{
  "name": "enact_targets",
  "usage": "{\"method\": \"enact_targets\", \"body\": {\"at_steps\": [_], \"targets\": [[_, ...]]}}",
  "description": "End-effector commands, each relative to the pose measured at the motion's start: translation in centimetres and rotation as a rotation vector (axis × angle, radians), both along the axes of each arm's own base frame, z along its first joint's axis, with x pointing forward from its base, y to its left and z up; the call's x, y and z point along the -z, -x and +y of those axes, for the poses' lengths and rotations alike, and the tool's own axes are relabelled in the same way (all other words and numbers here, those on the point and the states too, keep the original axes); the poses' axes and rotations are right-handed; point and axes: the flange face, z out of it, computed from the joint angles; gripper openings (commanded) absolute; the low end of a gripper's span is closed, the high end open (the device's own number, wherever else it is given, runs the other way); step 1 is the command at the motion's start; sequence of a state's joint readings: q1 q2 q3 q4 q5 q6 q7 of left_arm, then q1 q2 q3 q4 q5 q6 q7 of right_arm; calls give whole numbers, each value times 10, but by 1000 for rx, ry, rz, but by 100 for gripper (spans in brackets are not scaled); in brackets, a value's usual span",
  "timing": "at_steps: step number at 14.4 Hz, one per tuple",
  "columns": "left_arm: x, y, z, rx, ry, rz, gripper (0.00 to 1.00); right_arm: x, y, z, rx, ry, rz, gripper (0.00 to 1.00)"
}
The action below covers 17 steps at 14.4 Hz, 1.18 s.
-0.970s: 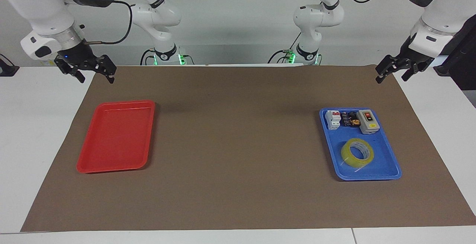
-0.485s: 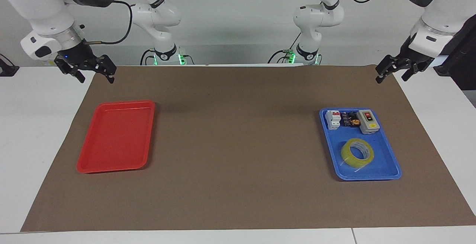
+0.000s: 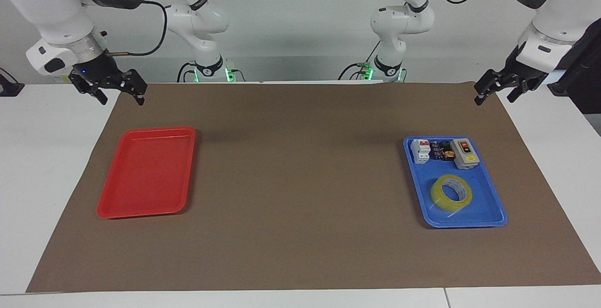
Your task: Place and move tape with both arms
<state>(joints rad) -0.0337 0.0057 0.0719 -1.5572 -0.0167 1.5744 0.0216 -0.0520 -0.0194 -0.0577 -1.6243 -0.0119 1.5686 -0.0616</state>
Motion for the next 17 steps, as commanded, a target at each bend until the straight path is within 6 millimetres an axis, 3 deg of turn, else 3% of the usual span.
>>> {"method": "enact_targets", "body": {"at_steps": [1,4,7,9,14,17], "targets": [[-4,11,-2,16,-10,1,100,0,7,-3,-14,-21,12,100],[-1,12,-3,24,-10,0,100,1,10,-4,-9,-23,20,100],[23,0,2,12,-12,-52,100,1,9,-1,-14,-22,17,100],[51,-16,7,9,-16,-75,100,1,7,0,-18,-21,9,100],[164,-61,18,-5,-30,-96,100,5,2,11,-28,-55,-29,100],[219,-83,20,-4,-40,-140,100,9,4,12,-28,-59,-37,100]]}}
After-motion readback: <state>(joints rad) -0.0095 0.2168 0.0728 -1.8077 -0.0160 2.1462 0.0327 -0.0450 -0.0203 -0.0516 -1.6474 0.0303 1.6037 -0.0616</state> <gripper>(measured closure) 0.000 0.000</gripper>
